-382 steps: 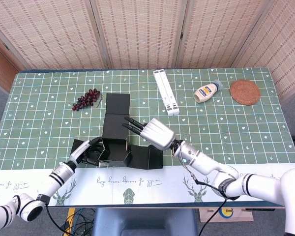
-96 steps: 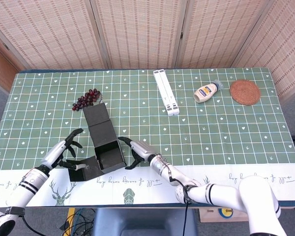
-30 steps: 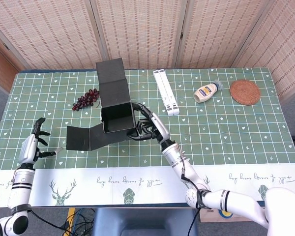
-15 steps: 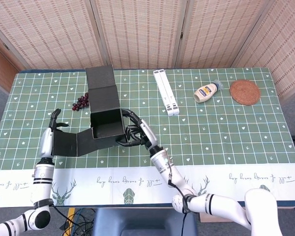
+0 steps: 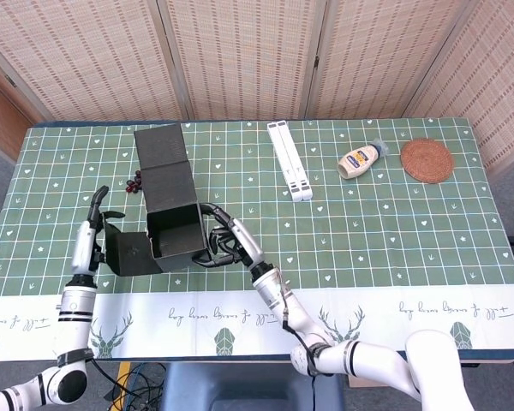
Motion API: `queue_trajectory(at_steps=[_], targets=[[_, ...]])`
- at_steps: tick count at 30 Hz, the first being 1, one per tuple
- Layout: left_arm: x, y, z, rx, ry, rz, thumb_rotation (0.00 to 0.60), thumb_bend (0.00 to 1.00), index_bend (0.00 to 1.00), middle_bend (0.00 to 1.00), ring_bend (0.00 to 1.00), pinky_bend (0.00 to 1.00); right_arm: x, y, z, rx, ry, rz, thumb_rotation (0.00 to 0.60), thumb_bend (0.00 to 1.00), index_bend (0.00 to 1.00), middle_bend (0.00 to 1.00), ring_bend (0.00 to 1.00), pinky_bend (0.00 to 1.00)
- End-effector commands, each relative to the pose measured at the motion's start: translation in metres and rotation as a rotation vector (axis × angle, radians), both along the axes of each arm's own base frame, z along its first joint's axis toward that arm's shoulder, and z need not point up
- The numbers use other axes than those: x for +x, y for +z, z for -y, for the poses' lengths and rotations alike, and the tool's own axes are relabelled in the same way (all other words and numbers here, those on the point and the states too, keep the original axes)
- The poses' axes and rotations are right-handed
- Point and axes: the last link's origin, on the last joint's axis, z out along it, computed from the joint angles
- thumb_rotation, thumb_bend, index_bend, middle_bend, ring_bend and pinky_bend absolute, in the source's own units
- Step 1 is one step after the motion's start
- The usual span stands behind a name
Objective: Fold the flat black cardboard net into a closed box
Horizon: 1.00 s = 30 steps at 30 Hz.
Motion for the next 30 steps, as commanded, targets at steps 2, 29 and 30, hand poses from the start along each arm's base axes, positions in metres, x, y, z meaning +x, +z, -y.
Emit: queue_trajectory(at_steps=[2, 29, 30], targets=[[-0.003, 0.004, 0.005, 0.009, -0.014, -0.056, 0.600, 0.12, 0.00, 0.00, 0.31, 0.50, -0.002, -0.004, -0.001, -0.004, 0.012, -0.033, 0.600, 0.17, 0.16, 0.35, 0.74, 1.00], [-0.011, -0.045, 0.006, 0.045, -0.199, -0.375, 0.600, 0.12, 0.18, 0.05, 0.34, 0.50, -0.020, -0.047, -0.001, 0.022, 0.017, -0.255, 0.600, 0.18, 0.16, 0.35, 0.74, 1.00], [-0.012, -0.048, 0.005, 0.050, -0.213, -0.390, 0.600, 0.12, 0.20, 0.07, 0.35, 0.50, -0.020, -0.050, -0.001, 0.021, 0.021, -0.267, 0.600, 0.18, 0.16, 0.35, 0.74, 1.00]])
